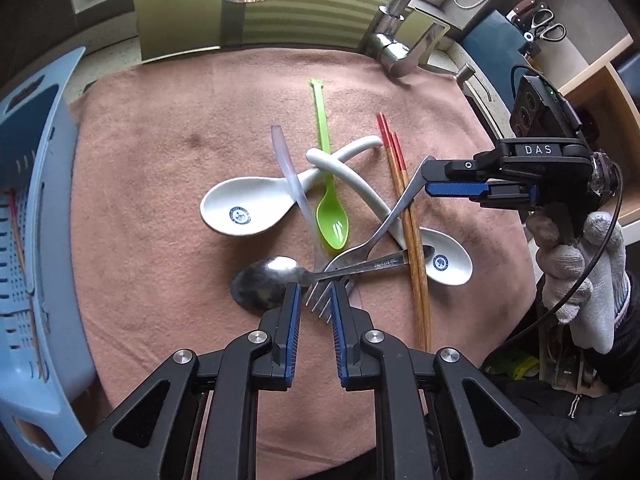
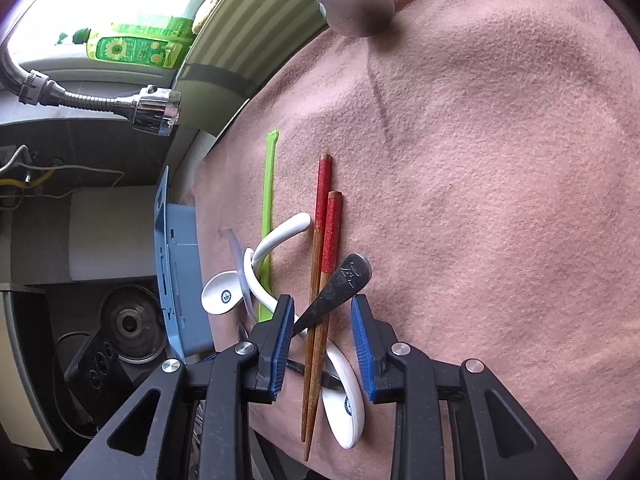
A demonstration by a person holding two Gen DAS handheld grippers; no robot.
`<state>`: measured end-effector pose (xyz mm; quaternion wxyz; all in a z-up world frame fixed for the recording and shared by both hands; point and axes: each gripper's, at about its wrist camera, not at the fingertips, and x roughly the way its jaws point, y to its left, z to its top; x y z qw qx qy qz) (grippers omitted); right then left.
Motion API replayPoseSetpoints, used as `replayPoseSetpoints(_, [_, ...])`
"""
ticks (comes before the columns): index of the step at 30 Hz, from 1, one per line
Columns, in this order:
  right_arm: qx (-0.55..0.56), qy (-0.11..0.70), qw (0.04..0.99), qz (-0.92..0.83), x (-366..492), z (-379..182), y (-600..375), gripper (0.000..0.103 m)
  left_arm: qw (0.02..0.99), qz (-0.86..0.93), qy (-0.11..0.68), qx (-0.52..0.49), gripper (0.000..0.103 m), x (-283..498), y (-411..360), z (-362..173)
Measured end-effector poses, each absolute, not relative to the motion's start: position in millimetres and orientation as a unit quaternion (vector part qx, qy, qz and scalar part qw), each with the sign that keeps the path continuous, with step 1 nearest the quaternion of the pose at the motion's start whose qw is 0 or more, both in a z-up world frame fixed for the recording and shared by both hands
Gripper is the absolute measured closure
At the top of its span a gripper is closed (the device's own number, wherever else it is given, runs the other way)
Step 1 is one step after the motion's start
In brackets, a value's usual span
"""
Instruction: Organize utensils
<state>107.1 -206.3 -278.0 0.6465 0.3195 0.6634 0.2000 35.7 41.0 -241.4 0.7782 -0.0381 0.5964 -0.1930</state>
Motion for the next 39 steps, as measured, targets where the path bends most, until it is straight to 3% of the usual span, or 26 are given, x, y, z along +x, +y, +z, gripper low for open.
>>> replayPoseSetpoints(7, [0.304, 0.654, 0.669, 0.181, 108, -267, -207, 0.075, 0.798, -0.144, 0.584, -0.042, 0.088, 65, 67, -236])
replayPoseSetpoints(10, [0.304, 0.641, 0.680, 0.183, 110, -254, -210, 0.075, 0.798, -0.121, 0.589, -0.047, 0.078, 79, 82, -239])
replayPoseSetpoints(16, [0.303, 0.632, 0.684, 0.199, 115, -242, -197, 0.075, 0.773, -0.133, 0.617, -0.070, 0.072, 101, 82, -258])
replayPoseSetpoints(19, [0.305, 0.633, 0.682, 0.203, 117, -242, -190, 0.075, 0.765, -0.137, 0.627, -0.064, 0.075, 104, 72, -265])
replayPoseSetpoints(21, [0.303, 0.633, 0.681, 0.207, 119, -241, -186, 0.075, 0.765, -0.135, 0.627, -0.063, 0.091, 104, 67, -267])
replayPoseSetpoints(39, [0.263, 0.647, 0.672, 0.244, 142, -243, -137, 0.075, 0.800, -0.037, 0.568, -0.187, 0.096, 82, 116, -264])
